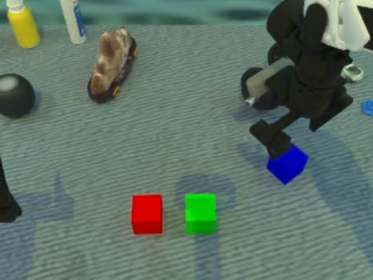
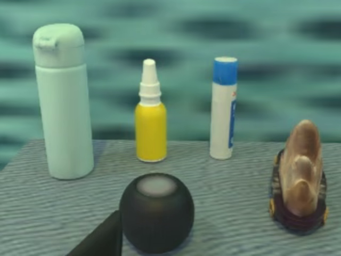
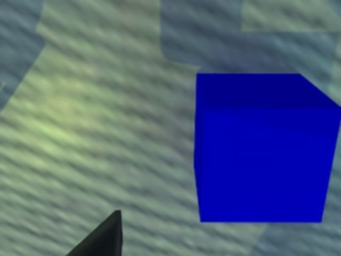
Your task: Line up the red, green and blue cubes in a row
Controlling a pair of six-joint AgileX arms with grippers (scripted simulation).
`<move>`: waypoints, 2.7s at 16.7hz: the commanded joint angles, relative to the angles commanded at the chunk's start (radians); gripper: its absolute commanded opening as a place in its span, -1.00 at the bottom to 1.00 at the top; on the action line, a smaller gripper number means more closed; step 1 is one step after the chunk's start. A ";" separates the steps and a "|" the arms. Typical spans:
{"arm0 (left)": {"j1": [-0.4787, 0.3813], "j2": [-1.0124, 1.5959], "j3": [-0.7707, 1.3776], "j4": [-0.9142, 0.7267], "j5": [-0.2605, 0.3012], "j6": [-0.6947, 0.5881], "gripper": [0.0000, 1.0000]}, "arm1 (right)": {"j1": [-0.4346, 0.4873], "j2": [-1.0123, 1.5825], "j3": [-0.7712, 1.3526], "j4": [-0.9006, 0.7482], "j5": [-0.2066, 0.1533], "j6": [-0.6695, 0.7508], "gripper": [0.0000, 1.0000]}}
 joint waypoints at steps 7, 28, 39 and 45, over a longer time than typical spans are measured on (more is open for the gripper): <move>0.000 0.000 0.000 0.000 0.000 0.000 1.00 | 0.005 0.070 -0.117 0.191 0.001 0.001 1.00; 0.000 0.000 0.000 0.000 0.000 0.000 1.00 | 0.007 0.104 -0.170 0.273 0.001 0.002 -1.00; 0.000 0.000 0.000 0.000 0.000 0.000 1.00 | 0.006 0.083 -0.140 0.229 0.000 0.004 -1.00; 0.000 0.000 0.000 0.000 0.000 0.000 1.00 | 0.013 0.012 -0.028 0.040 -0.001 0.002 -1.00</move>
